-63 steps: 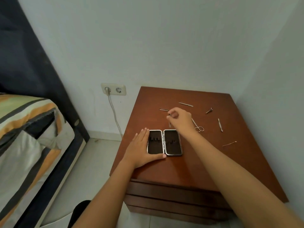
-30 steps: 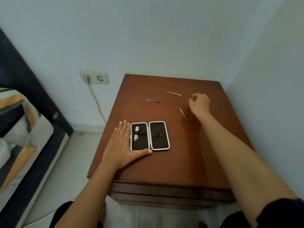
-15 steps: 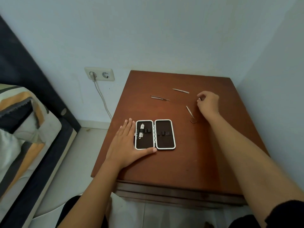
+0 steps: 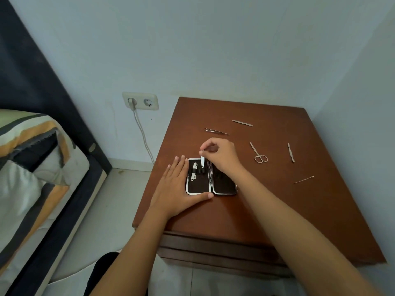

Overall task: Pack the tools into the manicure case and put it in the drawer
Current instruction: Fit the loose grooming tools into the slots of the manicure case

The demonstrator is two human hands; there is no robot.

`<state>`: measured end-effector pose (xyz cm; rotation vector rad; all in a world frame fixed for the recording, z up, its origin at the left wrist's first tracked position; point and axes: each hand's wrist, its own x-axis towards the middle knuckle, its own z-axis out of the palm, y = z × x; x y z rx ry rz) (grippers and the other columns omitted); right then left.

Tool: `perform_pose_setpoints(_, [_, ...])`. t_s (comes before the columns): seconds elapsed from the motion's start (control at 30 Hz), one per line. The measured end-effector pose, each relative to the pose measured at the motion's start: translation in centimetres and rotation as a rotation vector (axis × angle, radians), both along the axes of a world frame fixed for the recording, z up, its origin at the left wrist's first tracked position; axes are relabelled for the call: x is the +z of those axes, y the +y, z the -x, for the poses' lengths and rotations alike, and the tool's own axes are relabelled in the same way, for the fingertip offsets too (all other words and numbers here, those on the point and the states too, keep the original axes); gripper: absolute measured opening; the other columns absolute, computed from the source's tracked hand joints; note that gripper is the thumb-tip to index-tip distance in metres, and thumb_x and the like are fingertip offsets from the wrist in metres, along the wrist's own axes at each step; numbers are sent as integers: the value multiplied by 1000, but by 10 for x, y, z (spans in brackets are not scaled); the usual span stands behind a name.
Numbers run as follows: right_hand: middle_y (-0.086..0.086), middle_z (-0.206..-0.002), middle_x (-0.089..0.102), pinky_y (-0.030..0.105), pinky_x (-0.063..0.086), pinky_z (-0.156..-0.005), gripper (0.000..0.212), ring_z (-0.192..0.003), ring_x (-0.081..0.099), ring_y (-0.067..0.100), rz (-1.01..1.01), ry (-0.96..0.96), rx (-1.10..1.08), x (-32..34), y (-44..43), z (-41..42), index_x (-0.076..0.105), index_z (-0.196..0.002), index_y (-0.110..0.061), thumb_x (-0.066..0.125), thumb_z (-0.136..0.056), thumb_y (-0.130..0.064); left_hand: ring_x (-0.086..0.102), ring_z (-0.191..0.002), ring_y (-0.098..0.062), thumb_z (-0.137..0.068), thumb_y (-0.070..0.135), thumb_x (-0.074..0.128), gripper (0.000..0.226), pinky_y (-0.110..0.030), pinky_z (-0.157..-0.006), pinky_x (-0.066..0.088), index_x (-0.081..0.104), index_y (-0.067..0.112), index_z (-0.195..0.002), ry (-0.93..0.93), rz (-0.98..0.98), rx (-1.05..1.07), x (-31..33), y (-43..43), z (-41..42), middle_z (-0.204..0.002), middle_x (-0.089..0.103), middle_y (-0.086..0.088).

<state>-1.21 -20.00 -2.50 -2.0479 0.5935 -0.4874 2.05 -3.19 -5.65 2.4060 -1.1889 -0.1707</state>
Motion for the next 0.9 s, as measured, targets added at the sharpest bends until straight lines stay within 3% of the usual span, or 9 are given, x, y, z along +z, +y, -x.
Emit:
perform_pose_setpoints(0.1, [2,-76,70,1,42,-61,4,-71,65,13,33,66,79,1,0,6,70,-75,-12,74,-74,-11,-8,-144,-8,-62,86,41,117,-29,-116,-5,4,19,-150,-3,-1,-4,-1,0,-1,-159,2,3])
perform_pose_setpoints(0.3, [8,-82,70,32,50,-72,7,-82,62,23,245,205,225,1,-1,19,69,-74,-19,69,-77,-13,-6,-145,-8,-62,85,41,116,-28,-115,-6,5,19,-150,-2,-3,0,-2,0,-1,-159,2,3])
perform_pose_setpoints(0.4, [5,-90,65,28,45,-76,8,-87,56,18,337,177,238,2,-5,33,69,-80,-18,63,-82,-12,-5,-144,-8,-61,86,41,118,-28,-115,-5,6,18,-150,13,-3,2,-3,0,-1,-159,3,3])
perform_pose_setpoints(0.5, [7,-90,63,15,34,-71,9,-78,54,13,320,80,10,6,-24,53,69,-83,-11,61,-81,-6,-5,-144,-7,-60,88,40,119,-29,-116,-4,6,18,-150,14,-9,0,-5,0,-2,-159,2,4])
perform_pose_setpoints(0.63, [16,-92,63,21,39,-71,7,-74,53,16,276,129,-321,-2,-64,82,67,-84,-6,61,-81,-6,-2,-144,-6,-62,87,38,115,-31,-118,-2,9,19,-150,-3,2,-29,-6,2,-3,-159,5,6])
perform_pose_setpoints(0.9, [12,-79,63,26,38,-66,12,-75,57,24,193,247,-409,-13,-86,91,64,-68,-13,69,-78,-17,2,-144,-4,-63,83,34,109,-29,-117,-4,14,20,-150,-17,15,-66,-5,5,-4,-158,8,6])
